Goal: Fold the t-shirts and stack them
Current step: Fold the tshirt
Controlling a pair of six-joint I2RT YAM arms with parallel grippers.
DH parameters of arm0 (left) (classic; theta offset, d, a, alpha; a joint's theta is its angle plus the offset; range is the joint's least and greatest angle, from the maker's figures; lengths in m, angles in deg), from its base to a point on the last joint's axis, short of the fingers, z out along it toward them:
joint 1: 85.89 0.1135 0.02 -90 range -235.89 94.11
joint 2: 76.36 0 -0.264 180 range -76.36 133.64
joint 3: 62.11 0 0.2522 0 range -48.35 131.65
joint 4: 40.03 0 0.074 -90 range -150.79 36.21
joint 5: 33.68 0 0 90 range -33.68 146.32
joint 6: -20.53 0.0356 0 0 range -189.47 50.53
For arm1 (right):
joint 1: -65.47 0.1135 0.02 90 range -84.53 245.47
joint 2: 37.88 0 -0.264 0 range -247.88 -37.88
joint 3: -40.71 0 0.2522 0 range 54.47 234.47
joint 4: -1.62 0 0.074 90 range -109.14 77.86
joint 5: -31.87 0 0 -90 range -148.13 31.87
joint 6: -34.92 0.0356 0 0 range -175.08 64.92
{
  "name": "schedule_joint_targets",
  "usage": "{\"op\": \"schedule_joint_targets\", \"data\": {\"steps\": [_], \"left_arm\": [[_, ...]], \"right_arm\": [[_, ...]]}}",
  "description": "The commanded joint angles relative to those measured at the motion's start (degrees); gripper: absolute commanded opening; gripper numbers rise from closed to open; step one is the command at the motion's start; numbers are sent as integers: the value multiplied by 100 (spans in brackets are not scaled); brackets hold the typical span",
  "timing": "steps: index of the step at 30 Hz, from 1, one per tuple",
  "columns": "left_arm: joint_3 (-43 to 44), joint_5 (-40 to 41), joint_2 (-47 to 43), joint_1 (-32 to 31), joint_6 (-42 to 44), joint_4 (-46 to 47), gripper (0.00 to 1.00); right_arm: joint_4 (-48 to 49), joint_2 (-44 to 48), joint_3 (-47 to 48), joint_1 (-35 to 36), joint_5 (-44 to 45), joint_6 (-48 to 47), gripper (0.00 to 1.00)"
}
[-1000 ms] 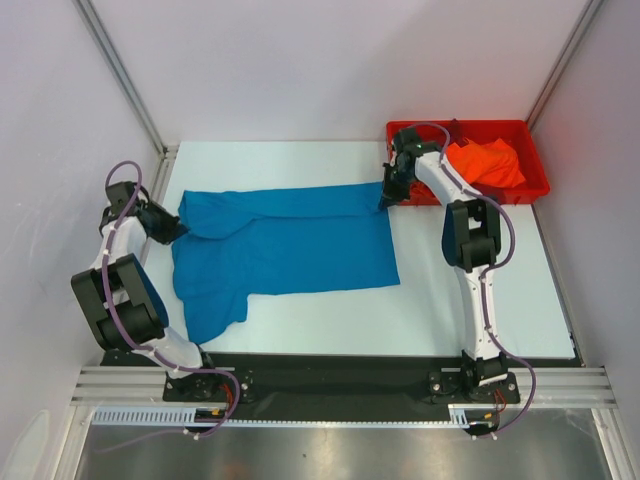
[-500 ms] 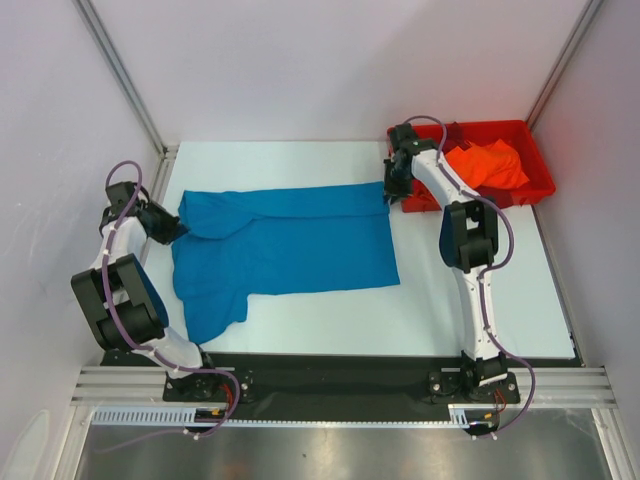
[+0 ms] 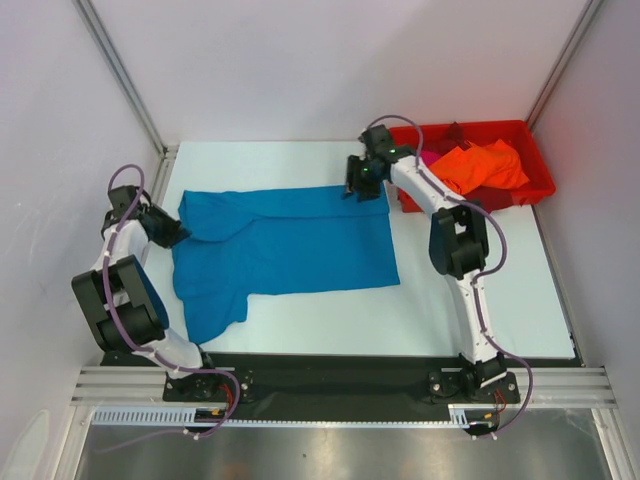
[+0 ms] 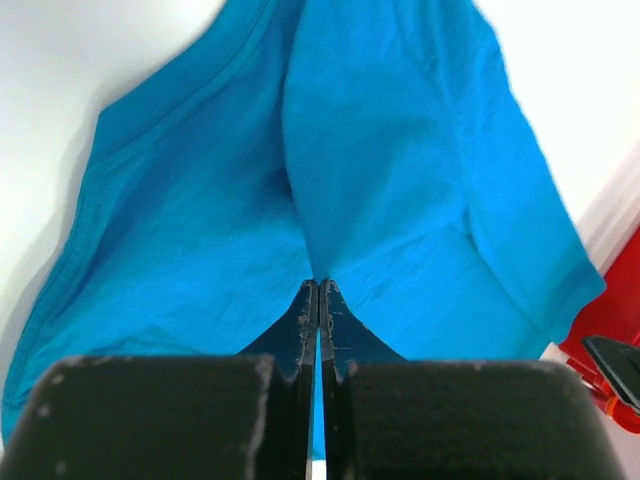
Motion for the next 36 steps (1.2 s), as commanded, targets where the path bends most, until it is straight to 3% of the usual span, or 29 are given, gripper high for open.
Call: {"op": "schedule_joint_targets", "data": {"steps": [1, 6, 9, 10, 12, 13, 14, 17, 21, 25, 32, 36], "left_arm": [[-249, 105, -322, 69, 115, 5, 0], [-662, 491, -690, 69, -52, 58, 2], [-680, 860, -893, 69, -52, 67, 28], [-663, 1105, -1024, 69, -26, 188, 44], [-689, 1326, -1130, 78, 1, 556, 62], [-689, 1458, -1165, 78, -8, 681, 76], [-698, 1442, -1157, 78, -17, 839, 80], [-741, 1214, -851, 69, -70, 1594, 82], [-312, 318, 194, 43, -114, 2526, 73], [654, 386, 1232, -150, 106, 2719, 79], [1797, 774, 2454, -203, 519, 2433, 90], [2799, 563, 3271, -203, 651, 1843, 89]], "right_arm": [[1628, 418, -10, 649, -1194, 837, 54], [2123, -337, 650, 1010, -1687, 1776, 53], [2282, -653, 905, 1045, -1872, 1954, 52], [2352, -681, 932, 1045, -1890, 2024, 52], [2405, -760, 941, 1037, -1907, 2042, 52], [2379, -769, 941, 1019, -1899, 2007, 52], [2353, -769, 915, 1019, -1864, 1964, 52], [2160, -708, 862, 940, -1785, 1726, 53], [1923, -629, 879, 721, -1758, 1577, 52], [1746, -331, 739, 466, -1696, 1366, 52], [1509, 197, 107, 123, -1626, 997, 52], [1413, 365, -193, 9, -1547, 803, 52]]}}
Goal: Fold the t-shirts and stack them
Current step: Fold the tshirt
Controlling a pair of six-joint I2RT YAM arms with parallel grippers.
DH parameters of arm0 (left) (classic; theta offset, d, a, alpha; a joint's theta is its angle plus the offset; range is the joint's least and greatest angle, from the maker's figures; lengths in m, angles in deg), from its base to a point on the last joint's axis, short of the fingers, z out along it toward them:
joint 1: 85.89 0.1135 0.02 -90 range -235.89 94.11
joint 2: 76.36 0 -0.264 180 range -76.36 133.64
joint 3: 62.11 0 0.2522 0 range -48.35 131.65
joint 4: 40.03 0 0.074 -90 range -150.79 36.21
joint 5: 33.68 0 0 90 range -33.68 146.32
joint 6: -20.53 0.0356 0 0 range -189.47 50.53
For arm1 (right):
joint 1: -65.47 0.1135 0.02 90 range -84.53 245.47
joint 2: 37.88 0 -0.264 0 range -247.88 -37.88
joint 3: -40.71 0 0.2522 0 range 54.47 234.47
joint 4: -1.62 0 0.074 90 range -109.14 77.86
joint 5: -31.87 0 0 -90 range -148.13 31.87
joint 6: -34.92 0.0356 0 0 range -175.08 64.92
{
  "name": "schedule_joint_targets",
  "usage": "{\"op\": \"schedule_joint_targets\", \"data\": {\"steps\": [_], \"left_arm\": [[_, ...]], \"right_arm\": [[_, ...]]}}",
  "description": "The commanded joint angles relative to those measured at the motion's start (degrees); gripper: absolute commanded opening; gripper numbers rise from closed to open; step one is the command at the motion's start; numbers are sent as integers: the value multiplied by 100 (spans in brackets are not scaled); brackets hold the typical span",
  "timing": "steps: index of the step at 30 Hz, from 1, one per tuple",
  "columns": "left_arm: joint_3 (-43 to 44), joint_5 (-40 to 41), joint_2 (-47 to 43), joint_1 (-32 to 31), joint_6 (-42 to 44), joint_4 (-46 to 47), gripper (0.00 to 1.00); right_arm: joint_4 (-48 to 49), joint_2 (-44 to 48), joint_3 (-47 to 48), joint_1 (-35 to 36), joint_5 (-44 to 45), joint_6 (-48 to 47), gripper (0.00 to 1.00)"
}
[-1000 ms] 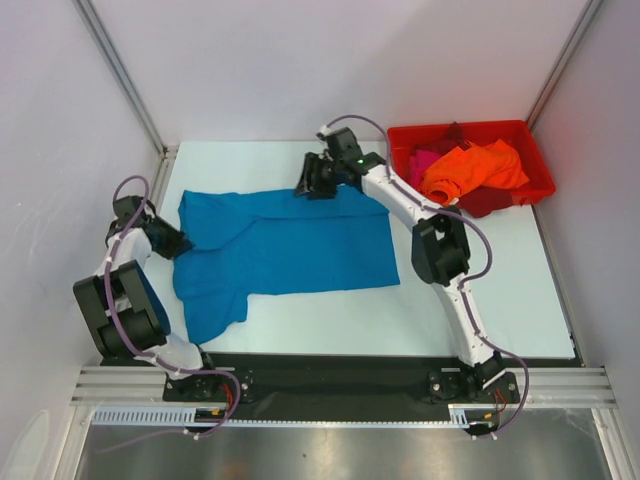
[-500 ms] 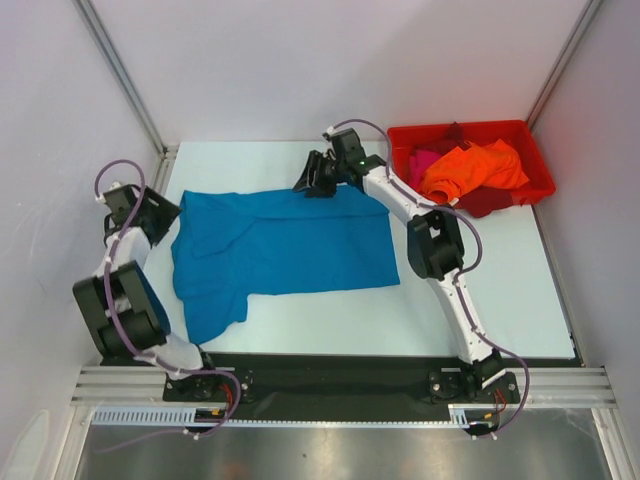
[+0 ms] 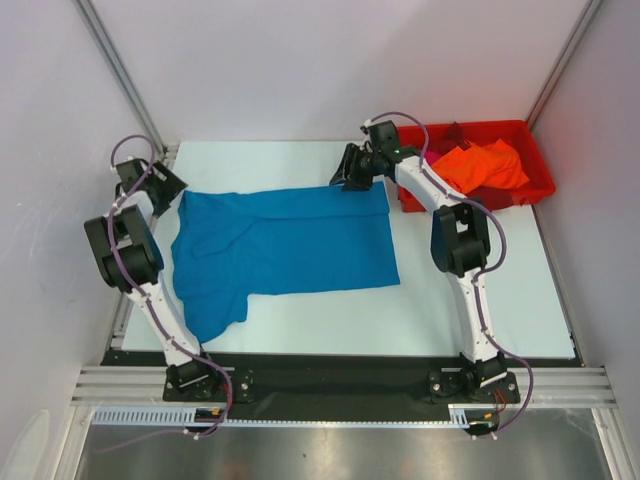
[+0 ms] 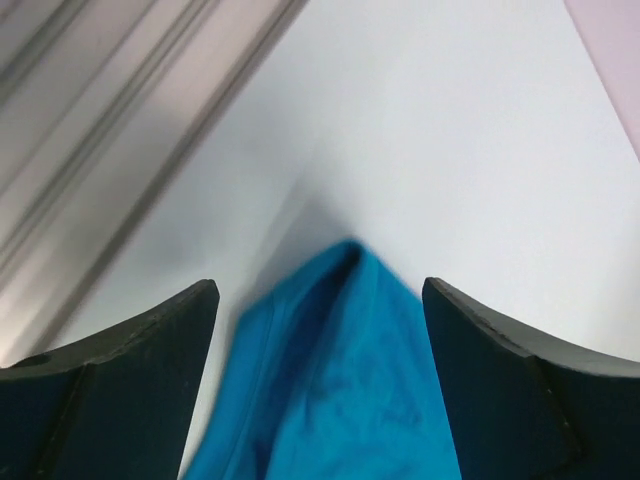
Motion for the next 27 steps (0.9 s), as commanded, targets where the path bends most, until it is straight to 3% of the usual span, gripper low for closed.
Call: {"op": "schedule_joint_targets", "data": {"steps": [1, 9, 14, 23, 24, 25, 27], "left_arm": [[826, -82, 479, -33, 351, -396, 88], [1223, -425, 717, 2, 255, -906, 80], [1355, -835, 980, 37, 229, -1074, 67], [1232, -1277, 1104, 143, -17, -722, 18], [1293, -1260, 1139, 160, -35, -722, 5], [1407, -1242, 1218, 187, -87, -722, 0], [1469, -1208, 1227, 239, -192, -626, 0]], "right_arm": [[-133, 550, -180, -61, 68, -323, 52], [-142, 656, -365, -317, 95, -384, 52], [-98, 595, -365, -335, 103, -349, 52], [-98, 419, -391, -335, 147, -331, 52], [-98, 384, -391, -335, 156, -332, 52], [-89, 358, -400, -326, 174, -297, 52], [-54, 252, -409, -335, 278, -244, 52]]}}
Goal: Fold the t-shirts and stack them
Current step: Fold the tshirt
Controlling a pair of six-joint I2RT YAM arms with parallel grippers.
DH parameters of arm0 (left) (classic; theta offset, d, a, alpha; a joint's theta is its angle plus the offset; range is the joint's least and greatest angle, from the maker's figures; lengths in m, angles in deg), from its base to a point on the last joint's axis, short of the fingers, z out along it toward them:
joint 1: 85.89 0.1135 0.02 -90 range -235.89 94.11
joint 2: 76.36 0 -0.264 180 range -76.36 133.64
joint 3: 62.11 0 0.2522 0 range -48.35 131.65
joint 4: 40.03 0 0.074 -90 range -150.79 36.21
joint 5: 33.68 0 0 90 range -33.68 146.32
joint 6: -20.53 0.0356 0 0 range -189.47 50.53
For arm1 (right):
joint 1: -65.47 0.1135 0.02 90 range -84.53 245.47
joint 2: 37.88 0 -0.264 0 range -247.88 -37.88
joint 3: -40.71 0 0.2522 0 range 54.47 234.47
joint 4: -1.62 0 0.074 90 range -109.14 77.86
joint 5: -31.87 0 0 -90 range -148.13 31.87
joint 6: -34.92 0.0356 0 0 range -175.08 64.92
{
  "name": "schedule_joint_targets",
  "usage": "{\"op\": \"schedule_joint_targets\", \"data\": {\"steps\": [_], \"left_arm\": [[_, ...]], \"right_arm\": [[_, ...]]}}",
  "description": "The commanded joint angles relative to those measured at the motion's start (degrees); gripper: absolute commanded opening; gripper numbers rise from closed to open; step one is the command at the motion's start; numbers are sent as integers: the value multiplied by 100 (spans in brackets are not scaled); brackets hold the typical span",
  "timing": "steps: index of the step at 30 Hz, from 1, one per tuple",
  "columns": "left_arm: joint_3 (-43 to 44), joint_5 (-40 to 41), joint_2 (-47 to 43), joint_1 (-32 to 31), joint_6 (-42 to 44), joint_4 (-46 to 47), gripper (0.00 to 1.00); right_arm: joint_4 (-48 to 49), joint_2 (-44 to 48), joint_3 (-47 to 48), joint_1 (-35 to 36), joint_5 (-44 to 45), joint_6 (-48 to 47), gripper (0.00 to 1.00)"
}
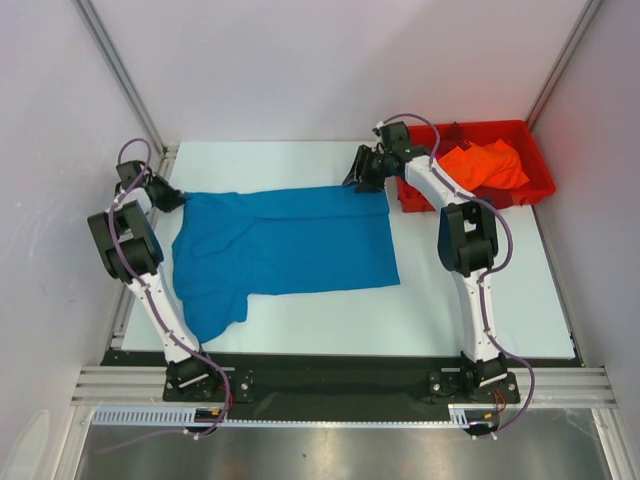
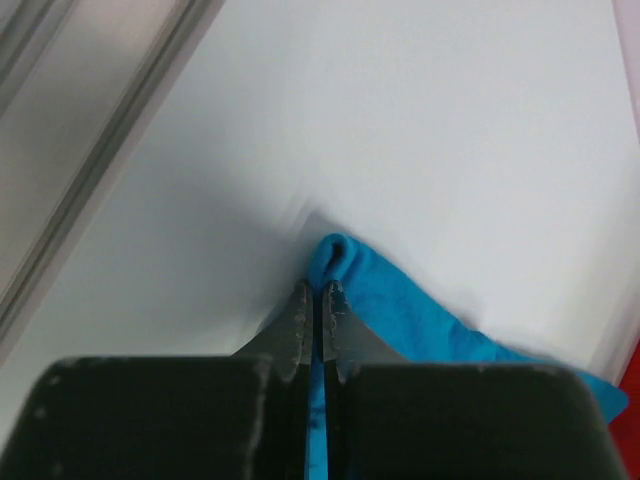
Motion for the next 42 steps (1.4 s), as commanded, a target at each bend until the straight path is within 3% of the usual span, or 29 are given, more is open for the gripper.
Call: {"op": "schedule_joint_targets", "data": {"steps": [1, 6, 13, 15, 16, 17, 18, 21, 28, 32, 36, 42], "left_arm": [[211, -38, 62, 128, -243, 327, 1], [385, 218, 44, 216, -437, 522, 0], [1177, 199, 467, 225, -279, -162, 2], [959, 471, 126, 216, -157, -207, 35], [818, 551, -7, 216, -130, -155, 43], [712, 717, -165, 216, -95, -164, 63], [520, 797, -419, 225, -33, -216, 74], [11, 964, -859, 216, 20, -383, 85], [-1634, 1772, -3045, -117, 107, -1121, 78], [-2565, 1993, -4022, -512, 283, -1437, 78], [-3635, 2037, -4955, -838, 328, -1685, 77], [-4587, 1957, -6026, -1427, -67, -2184, 69]], "right_arm": [[125, -52, 13, 17, 189, 64, 52], [134, -385, 284, 35, 391, 197, 49], [-288, -650, 927, 44, 559, 83, 49], [-314, -597, 962, 44, 506, 100, 49], [-367, -536, 997, 44, 480, 100, 49], [-411, -509, 1015, 61, 445, 100, 49], [-472, -483, 1041, 87, 401, 74, 49], [-911, -360, 1234, 166, 462, -22, 49], [-2237, 70, 1271, 281, 603, -479, 50], [-2284, 755, 271, 456, 716, -839, 51], [-1687, 1677, -1362, 624, 656, -1121, 53], [-1483, 2153, -2297, 808, 242, -1112, 53]]}}
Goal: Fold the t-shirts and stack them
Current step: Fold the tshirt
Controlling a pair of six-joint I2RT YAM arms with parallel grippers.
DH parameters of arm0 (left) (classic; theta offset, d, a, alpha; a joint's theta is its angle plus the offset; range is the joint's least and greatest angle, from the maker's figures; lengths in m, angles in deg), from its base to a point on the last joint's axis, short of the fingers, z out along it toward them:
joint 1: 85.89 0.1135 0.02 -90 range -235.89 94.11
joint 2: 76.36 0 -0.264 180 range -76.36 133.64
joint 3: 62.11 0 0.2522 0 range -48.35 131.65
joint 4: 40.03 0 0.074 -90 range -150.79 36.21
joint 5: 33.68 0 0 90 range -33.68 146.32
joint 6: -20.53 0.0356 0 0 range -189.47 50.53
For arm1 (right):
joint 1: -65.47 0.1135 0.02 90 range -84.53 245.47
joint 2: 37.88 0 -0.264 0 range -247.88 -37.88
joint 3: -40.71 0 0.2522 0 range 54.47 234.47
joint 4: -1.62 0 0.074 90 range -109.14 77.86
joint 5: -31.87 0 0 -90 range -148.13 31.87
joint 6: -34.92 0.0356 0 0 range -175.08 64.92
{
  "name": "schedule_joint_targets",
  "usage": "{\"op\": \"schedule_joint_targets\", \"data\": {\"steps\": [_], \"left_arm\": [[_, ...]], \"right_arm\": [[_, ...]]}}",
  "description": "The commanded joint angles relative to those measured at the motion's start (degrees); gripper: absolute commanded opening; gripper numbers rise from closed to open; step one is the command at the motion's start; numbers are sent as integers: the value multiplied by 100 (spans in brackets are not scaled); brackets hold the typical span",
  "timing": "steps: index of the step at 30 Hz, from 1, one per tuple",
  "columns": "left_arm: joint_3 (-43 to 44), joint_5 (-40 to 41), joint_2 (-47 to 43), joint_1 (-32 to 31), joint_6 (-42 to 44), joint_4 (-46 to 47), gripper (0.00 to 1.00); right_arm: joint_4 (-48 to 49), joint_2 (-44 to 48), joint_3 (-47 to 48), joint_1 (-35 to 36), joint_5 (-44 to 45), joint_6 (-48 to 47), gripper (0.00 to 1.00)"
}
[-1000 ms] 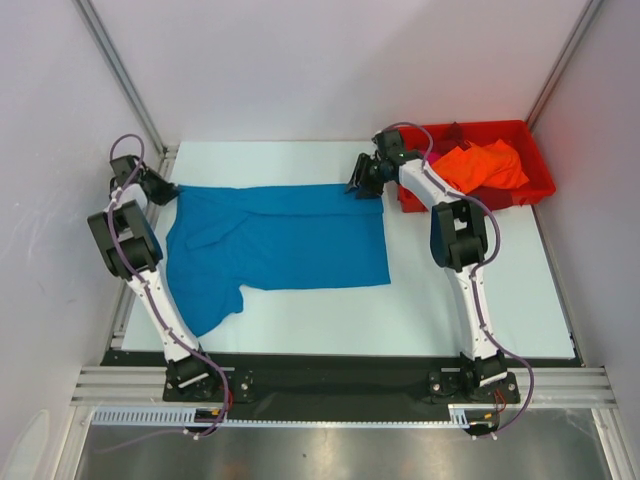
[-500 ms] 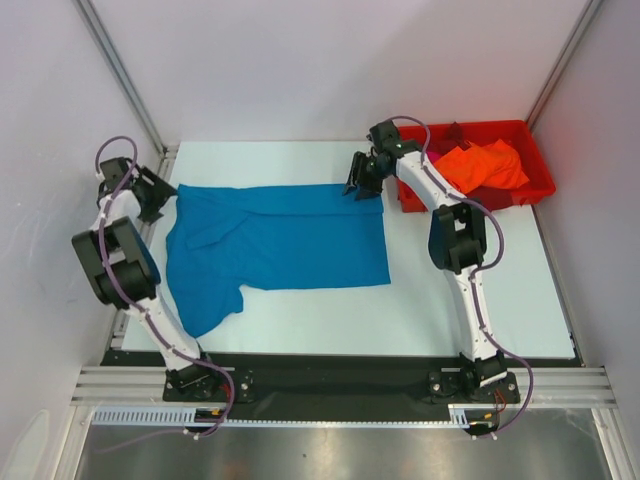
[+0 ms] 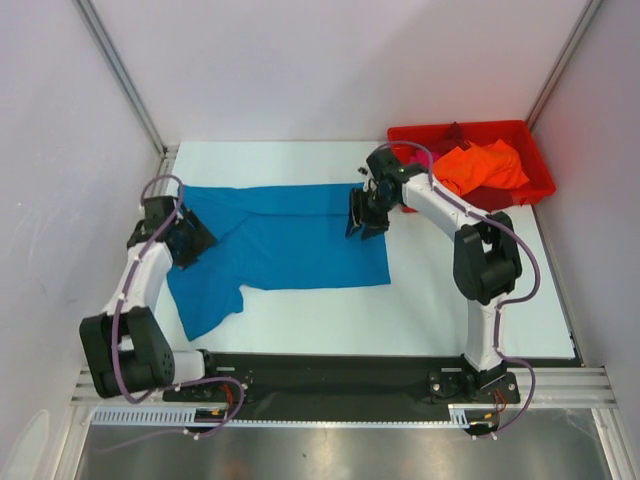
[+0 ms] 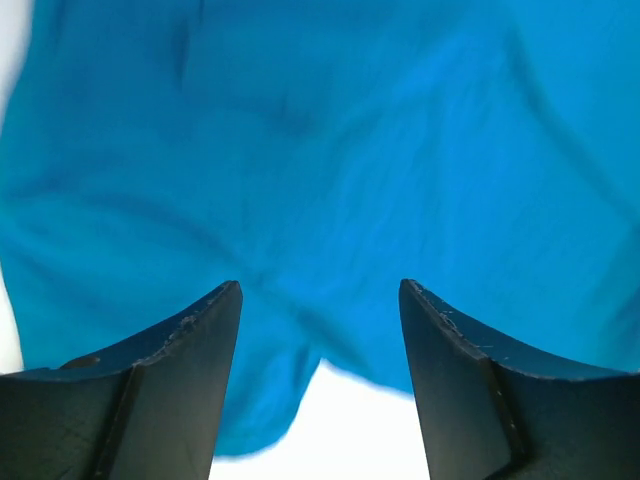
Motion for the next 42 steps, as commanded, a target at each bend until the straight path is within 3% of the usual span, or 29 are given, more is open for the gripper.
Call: {"op": "schedule_joint_targets", "data": {"steps": [1, 3, 7, 8, 12, 16, 24, 33, 42], "left_arm": [[-376, 111, -595, -291, -221, -373, 69], [-569, 216, -736, -518, -265, -243, 66], [-404, 111, -177, -660, 76, 425, 45], [-264, 137, 9, -730, 339, 496, 43], [998, 330, 1256, -783, 1069, 182, 40], [2056, 688, 2233, -906, 1659, -293, 30], [3094, 1692, 3095, -1574, 2231, -855, 33], [3314, 2343, 3693, -1829, 2547, -997, 40], [3446, 2651, 4079, -1829, 2741, -865, 40]], "right_arm": [[263, 575, -632, 109, -186, -288, 53], [447, 726, -914, 179, -81, -438, 54], [483, 762, -1170, 179, -160, -465, 52], [492, 779, -1197, 179, -194, -456, 52], [536, 937, -1302, 197, -230, -474, 52], [597, 1043, -1531, 171, -203, -491, 52], [685, 1096, -1689, 144, -265, -412, 52], [782, 1122, -1865, 13, -318, -403, 52], [844, 1148, -2085, -67, -379, -439, 52]]}}
